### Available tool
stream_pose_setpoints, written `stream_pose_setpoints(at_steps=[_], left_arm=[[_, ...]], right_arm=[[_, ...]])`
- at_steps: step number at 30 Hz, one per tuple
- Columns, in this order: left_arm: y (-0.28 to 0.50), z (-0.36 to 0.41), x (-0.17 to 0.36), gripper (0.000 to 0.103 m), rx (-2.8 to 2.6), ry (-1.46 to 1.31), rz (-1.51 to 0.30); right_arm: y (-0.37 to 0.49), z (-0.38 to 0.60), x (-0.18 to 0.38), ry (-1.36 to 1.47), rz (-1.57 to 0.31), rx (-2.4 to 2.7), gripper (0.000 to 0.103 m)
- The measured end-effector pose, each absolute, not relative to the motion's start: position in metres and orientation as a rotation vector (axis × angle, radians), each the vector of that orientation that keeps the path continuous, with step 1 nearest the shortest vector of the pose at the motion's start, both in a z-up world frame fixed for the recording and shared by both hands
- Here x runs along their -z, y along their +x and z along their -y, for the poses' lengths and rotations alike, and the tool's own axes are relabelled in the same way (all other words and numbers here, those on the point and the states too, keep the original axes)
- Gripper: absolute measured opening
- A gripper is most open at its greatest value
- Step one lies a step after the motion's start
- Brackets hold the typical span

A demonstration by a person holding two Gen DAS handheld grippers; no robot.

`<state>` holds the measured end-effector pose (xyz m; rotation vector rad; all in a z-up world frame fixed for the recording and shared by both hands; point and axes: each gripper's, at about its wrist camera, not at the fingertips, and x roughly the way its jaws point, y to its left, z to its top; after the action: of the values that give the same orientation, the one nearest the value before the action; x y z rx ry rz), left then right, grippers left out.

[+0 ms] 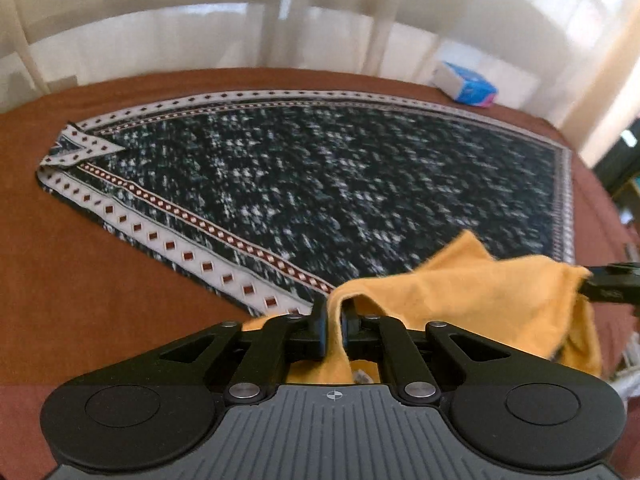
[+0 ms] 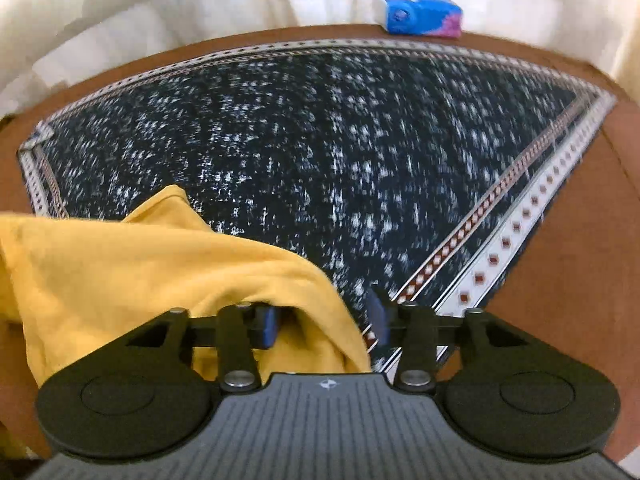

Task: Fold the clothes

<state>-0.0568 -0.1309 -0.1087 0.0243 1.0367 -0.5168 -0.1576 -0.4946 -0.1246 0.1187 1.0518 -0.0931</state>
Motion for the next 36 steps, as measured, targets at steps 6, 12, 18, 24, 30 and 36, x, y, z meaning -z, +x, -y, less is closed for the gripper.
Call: stream_pose_setpoints(at_steps=[6,12,18,24,30,36], left_arm=[[-0.051,0.130,0.101,0.062,0.448,0.001,-1.002],[-0.042,0.102,0.077,0.071,0.437,-0.028,-0.929],[-0.053,0.075,0.082,0.072,0.481,0.015,-0.922],[-0.064,0.064,0.133,0.072,0.499,0.091,-1.036],[-0.073,0.047,0.145,0.072,0.513,0.048,-1.066],[-0.077,0.039,0.140,0.074,0.524,0.053,-1.051]], right_arm=[[-0.169,0.498,0.102,-0.002,-1.006,0.081,0.068],[-0.195,0.478,0.082,-0.157,-0.948,0.159,0.078],[-0.220,0.420,0.047,-0.190,-0.791,0.122,0.078],[-0.223,0.328,0.084,-0.170,-0.881,-0.162,0.075],[-0.227,0.264,0.138,-0.283,-0.977,-0.286,0.052],[-0.229,0.241,0.160,-0.262,-1.034,-0.331,0.048]])
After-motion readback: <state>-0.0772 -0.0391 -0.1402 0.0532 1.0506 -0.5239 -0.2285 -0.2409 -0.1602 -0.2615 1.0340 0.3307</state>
